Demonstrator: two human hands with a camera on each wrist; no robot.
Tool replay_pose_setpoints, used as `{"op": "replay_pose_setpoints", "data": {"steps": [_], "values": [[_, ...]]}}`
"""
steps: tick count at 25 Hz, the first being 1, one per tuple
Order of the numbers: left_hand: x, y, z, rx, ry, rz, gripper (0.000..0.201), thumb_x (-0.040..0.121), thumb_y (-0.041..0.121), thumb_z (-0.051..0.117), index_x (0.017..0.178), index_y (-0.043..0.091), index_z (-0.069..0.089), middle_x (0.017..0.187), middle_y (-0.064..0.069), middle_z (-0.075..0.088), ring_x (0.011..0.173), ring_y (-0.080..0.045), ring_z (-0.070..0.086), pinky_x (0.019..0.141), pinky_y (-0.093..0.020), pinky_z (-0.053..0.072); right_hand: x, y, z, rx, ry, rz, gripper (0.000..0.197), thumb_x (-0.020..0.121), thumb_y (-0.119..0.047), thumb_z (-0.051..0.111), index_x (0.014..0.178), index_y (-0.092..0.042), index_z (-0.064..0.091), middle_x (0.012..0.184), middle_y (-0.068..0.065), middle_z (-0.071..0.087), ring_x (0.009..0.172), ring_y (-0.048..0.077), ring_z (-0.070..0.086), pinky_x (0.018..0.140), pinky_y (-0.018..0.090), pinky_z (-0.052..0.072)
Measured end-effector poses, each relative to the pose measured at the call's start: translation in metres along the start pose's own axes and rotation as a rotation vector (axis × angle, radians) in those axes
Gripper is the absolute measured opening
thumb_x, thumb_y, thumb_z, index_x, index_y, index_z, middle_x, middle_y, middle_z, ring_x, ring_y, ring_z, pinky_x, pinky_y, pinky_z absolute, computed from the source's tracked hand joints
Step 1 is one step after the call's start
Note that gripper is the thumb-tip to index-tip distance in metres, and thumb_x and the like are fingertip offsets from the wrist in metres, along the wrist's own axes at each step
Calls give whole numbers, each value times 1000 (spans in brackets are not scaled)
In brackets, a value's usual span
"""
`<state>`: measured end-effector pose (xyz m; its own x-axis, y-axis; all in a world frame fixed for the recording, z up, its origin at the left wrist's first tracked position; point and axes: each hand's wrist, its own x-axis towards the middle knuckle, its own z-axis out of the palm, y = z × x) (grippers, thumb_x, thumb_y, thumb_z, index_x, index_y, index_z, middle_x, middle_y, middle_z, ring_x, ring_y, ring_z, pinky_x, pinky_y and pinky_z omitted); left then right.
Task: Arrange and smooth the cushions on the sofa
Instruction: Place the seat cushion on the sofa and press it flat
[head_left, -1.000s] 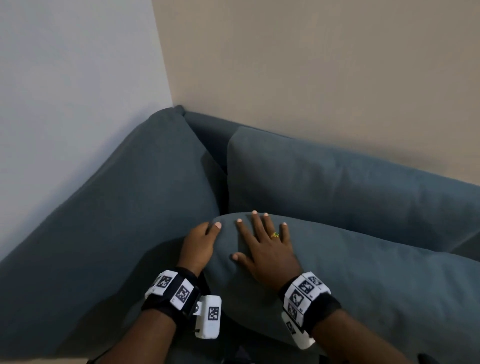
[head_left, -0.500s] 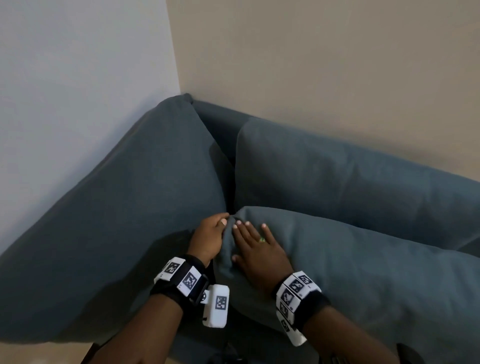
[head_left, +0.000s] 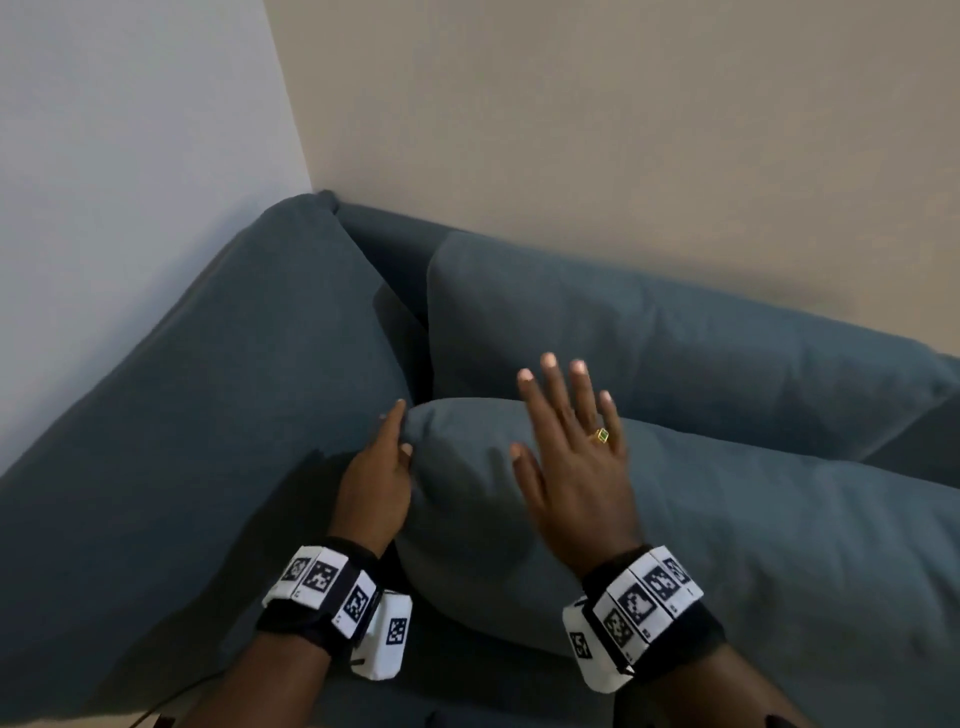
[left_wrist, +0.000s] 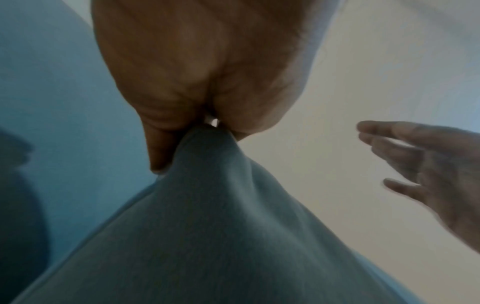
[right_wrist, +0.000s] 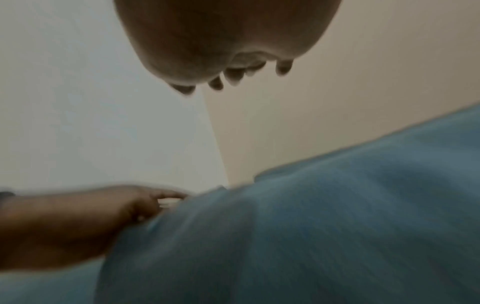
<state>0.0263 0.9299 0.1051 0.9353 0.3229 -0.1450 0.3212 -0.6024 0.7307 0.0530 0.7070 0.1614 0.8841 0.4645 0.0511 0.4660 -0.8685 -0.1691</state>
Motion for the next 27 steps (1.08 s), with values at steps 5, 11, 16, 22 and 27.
{"op": "replay_pose_setpoints", "data": {"steps": [5,11,16,22,27], "values": [[-13,46,36,753,-15,363,65,99,59,14,157,31,27,167,-8,19,155,-29,12,107,-76,-20,-15,31,1,26,-46,21,72,98,-61,14,162,-30,1,166,-6,-11,157,21,-4,123,46,-5],[-31,79,85,839,-108,321,89,88,68,3,160,20,22,168,-12,12,156,-32,8,112,-75,-10,-38,77,13,-47,-202,69,76,95,-62,5,162,-26,7,166,-5,-8,157,23,7,124,55,11],[-37,103,114,754,-149,369,97,88,78,12,160,12,23,169,-11,10,156,-30,8,117,-71,2,-57,127,-17,-56,-115,241,74,98,-66,1,162,-29,6,166,-6,-11,158,21,-1,125,50,3],[-47,145,154,775,-248,492,117,75,95,16,161,18,-5,168,-7,-17,154,-27,-19,115,-69,-12,-83,176,-39,27,91,389,64,102,-55,21,162,-32,12,168,-6,-6,157,22,-5,124,45,0],[-62,180,196,844,-344,603,135,63,101,27,161,15,-6,169,-6,-12,156,-24,-12,114,-70,-10,-110,210,-16,0,-99,345,67,99,-65,0,160,-39,6,169,-6,-6,155,18,-12,118,66,-12]]}}
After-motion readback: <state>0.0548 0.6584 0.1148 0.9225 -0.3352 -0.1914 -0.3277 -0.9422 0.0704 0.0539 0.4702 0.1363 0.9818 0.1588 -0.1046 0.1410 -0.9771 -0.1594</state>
